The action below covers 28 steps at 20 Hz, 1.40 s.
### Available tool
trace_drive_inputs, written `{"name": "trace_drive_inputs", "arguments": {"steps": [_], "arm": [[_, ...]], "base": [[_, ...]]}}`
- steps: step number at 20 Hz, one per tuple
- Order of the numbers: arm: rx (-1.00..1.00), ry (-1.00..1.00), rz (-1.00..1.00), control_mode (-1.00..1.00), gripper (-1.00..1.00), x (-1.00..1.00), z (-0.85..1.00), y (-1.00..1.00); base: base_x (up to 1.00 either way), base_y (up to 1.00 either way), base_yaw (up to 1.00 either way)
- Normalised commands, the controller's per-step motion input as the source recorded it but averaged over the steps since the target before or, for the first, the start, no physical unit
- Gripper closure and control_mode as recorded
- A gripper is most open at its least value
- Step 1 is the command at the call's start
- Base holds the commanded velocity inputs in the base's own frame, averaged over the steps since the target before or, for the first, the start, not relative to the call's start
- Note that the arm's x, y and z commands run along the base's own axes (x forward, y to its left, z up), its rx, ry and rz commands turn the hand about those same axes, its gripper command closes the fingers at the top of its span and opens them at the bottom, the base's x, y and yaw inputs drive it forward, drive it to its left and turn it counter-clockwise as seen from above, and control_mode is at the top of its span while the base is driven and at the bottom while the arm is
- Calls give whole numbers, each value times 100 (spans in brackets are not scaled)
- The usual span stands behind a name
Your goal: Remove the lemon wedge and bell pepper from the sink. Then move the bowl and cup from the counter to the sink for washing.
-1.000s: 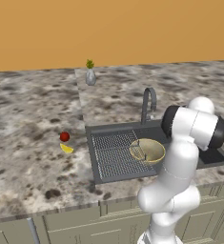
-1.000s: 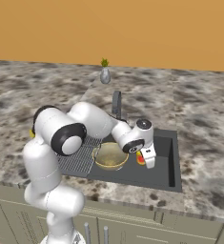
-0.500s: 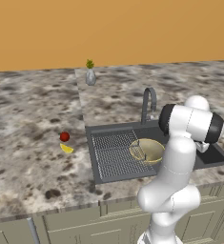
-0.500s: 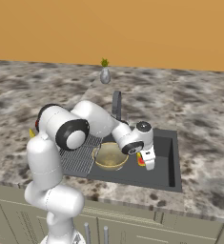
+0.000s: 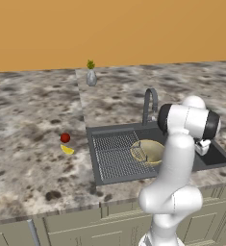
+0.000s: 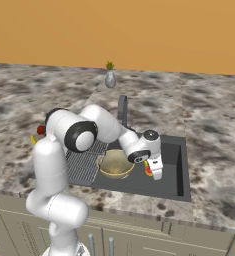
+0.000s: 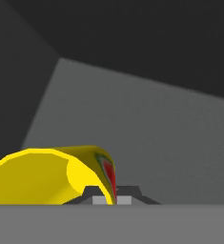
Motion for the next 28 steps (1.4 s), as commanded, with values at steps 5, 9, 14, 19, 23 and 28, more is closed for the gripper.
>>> {"name": "trace_drive_inputs", "arguments": {"steps": [5, 9, 14, 19, 23, 28], "arm": [[0, 0, 0, -100, 100, 6, -14, -3], [0, 0, 0, -100, 100, 8, -14, -2], [0, 0, 0, -100, 100, 7, -17, -2], [0, 0, 0, -100, 100, 5, -18, -2], [0, 0, 0, -100, 100, 4, -17, -3], [0, 0, 0, -100, 100, 3, -17, -3]], "base": [[0, 0, 0], [0, 0, 0], [0, 0, 0], [0, 0, 0], [0, 0, 0], [0, 0, 0]]}}
